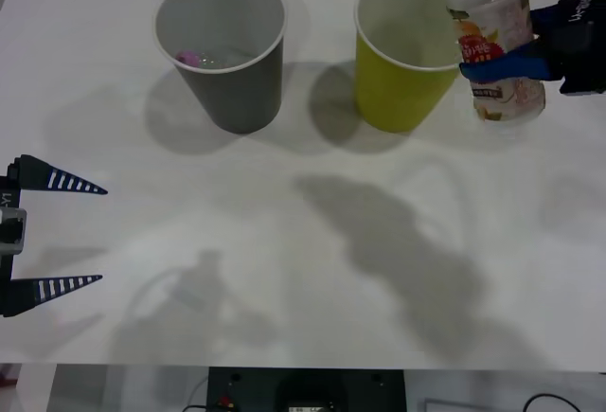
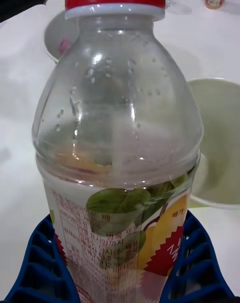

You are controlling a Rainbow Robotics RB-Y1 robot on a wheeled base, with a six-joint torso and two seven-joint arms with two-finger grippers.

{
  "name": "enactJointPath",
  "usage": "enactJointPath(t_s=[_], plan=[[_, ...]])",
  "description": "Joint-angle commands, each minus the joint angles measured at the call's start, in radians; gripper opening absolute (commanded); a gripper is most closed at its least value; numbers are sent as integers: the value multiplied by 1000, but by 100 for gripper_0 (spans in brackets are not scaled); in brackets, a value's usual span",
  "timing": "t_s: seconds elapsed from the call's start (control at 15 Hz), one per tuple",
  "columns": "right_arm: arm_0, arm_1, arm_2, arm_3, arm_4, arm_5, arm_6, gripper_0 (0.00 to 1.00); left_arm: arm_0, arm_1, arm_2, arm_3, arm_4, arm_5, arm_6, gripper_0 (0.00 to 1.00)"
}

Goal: Put the can into the green bin and the plastic bottle into the gray bin

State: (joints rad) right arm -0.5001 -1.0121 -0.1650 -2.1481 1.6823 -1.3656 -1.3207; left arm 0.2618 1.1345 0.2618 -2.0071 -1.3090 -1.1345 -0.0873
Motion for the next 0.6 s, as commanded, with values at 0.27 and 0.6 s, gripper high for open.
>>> enactJointPath(t_s=[0.27,0.6], plan=[[-267,27,217,82,45,2,0,0,0,0,0,0,0,0,0,100],[-491,139,381,243,160,2,0,0,0,0,0,0,0,0,0,100]])
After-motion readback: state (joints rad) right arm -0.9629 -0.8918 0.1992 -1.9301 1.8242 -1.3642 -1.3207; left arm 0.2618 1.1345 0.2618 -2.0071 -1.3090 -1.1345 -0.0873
